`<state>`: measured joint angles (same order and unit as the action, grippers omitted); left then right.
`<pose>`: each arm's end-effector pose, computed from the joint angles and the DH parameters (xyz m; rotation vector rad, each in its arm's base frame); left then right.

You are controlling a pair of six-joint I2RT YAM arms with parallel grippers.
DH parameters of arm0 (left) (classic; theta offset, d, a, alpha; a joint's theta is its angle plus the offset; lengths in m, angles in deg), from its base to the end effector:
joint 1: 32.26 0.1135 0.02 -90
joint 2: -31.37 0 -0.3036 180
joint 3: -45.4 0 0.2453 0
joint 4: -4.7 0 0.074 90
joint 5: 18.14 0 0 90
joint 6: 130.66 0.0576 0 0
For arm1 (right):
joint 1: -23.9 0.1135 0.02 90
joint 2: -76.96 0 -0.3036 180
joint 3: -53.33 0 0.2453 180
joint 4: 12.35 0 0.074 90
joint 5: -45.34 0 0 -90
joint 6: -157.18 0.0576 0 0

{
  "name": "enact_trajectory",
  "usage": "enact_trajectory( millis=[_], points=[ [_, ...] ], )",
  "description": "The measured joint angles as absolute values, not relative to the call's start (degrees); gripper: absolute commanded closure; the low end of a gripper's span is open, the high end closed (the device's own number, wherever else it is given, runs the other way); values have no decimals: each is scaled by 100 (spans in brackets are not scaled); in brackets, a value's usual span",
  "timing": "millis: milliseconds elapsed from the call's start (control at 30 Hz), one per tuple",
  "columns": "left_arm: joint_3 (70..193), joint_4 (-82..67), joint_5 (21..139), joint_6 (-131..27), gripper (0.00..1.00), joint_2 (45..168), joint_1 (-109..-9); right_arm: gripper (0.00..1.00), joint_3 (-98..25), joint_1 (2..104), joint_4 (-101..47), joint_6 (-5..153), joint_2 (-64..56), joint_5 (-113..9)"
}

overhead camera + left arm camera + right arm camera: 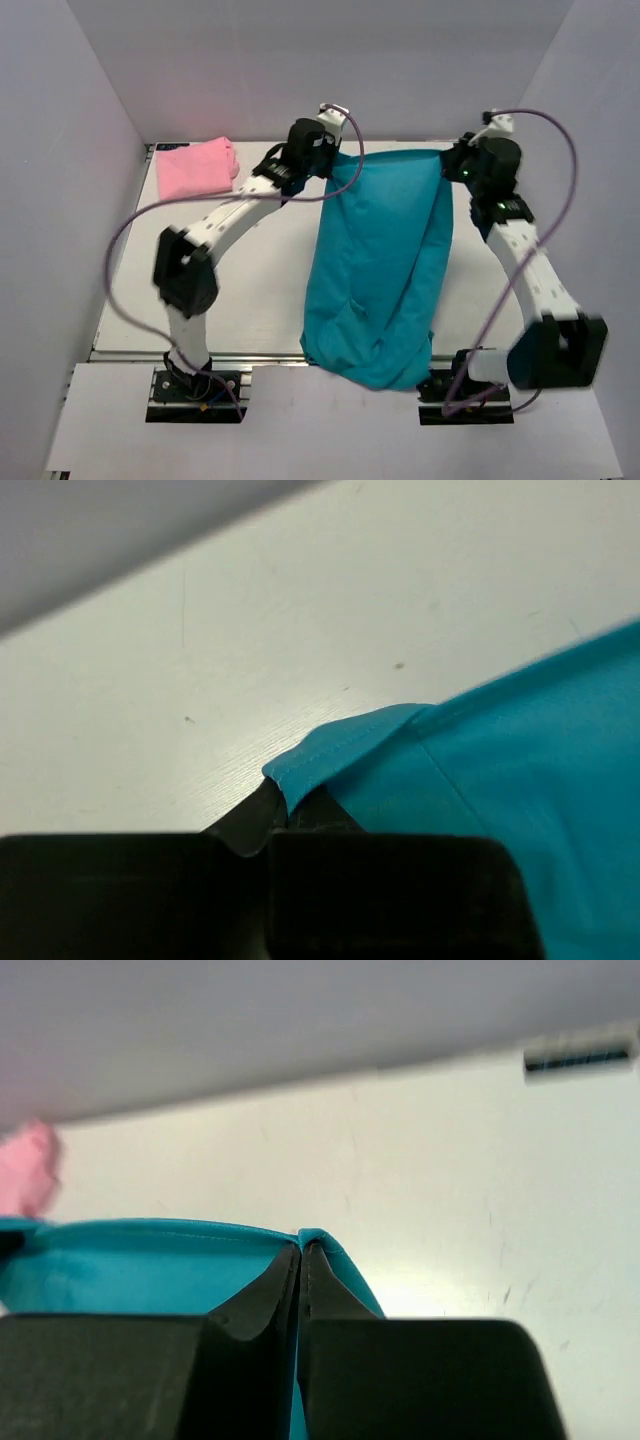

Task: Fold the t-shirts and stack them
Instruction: Flatten out the tshirt

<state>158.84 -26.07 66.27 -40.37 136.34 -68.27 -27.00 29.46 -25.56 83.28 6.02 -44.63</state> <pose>0.3775 -0.2674 0.3931 0.5524 1.8922 -0.3137 0.2928 0.0285 0.4317 0.1515 1.6383 0.2888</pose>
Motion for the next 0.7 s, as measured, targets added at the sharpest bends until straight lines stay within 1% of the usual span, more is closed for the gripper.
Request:
enact_trajectory(
  millis=[67,133,200,233,267,300,333,367,400,433,467,567,700],
  points=[
    [16363,-2789,6581,-4192,100,14600,-6636,100,-2680,2942,-2586,8358,-187,-4406],
    [17508,-3156,6562,-4349,100,15889,-6429,100,-2903,2935,-2619,8358,-1061,-4332],
    [18800,-3324,6575,-4463,100,17133,-6245,100,-3469,2931,-2715,8348,-2093,-4282],
    [19137,-3385,6586,-4507,100,17524,-6188,100,-3688,2929,-2718,8345,-2423,-4273],
    [19362,-3455,6592,-4535,87,17832,-6131,100,-3937,2931,-2807,8343,-2759,-4268],
    [19399,-3451,6605,-4570,66,18001,-6077,96,-4147,2933,-2836,8341,-3065,-4273],
    [19307,-3412,6608,-4592,37,18090,-6033,85,-4297,2937,-2877,8343,-3284,-4286],
    [19082,-3348,6588,-4616,1,18079,-6005,71,-4453,2940,-2956,8319,-3468,-4286],
    [18927,-3337,6570,-4607,0,18055,-5992,34,-4562,2937,-3039,8348,-3583,-4282],
    [18866,-3246,6538,-4666,0,18027,-5983,19,-4706,2931,-3155,8369,-3677,-4266],
    [18859,-3226,6531,-4673,0,17996,-5974,10,-4874,2924,-3229,8350,-3771,-4258],
    [19075,-3267,6494,-4664,0,17944,-5981,10,-5399,2916,-3472,8308,-3940,-4249],
    [19075,-3333,6525,-4579,0,17612,-5985,10,-5664,2916,-3671,8304,-3887,-4244]
  ],
)
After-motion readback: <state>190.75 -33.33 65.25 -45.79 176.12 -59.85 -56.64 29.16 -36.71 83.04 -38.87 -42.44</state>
